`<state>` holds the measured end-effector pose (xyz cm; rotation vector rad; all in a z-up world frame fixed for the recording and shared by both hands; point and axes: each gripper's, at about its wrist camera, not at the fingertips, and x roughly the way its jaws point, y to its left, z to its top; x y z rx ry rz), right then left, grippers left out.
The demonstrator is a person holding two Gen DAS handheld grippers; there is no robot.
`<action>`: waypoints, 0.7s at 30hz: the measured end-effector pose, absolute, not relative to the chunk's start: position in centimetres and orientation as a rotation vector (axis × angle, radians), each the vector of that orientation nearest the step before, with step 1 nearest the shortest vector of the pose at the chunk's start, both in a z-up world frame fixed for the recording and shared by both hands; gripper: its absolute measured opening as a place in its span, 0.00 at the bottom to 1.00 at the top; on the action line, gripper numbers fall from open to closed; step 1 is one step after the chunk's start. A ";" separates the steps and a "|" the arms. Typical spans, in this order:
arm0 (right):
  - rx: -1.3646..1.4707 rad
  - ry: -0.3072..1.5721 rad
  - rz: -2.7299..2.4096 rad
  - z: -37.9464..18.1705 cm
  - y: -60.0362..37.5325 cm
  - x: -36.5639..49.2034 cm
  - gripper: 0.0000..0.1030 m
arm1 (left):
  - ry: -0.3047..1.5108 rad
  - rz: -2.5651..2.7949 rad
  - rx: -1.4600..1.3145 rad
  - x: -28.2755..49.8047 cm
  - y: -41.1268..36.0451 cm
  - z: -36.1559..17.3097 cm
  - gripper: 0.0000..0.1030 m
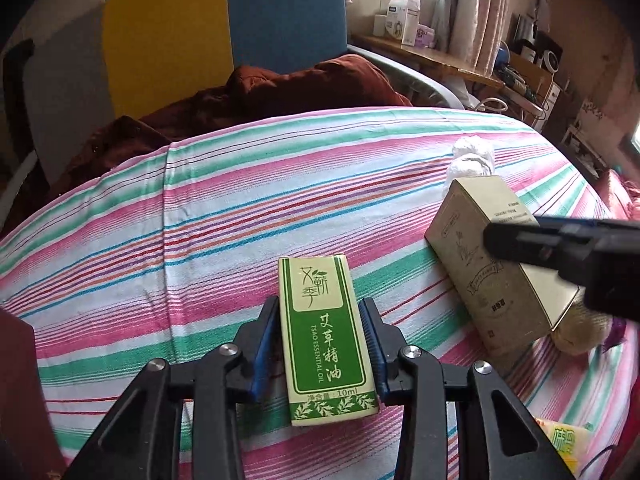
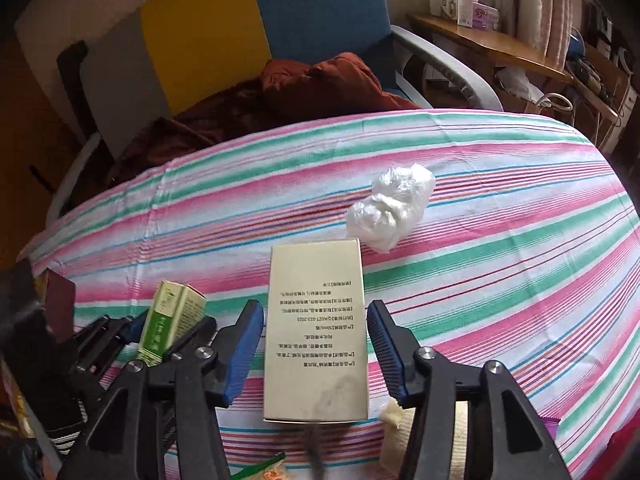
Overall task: Organize objects
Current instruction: 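Grasp the small green essential-oil box with the left tool, then carry the beige box and green box into the gold tray and open both tools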
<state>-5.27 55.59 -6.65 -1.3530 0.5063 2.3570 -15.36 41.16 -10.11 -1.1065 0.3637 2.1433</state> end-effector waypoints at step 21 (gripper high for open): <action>-1.467 0.282 2.415 -8.0 53.0 -6.5 0.48 | 0.310 2.134 -1.152 -13.3 39.3 -8.2 0.29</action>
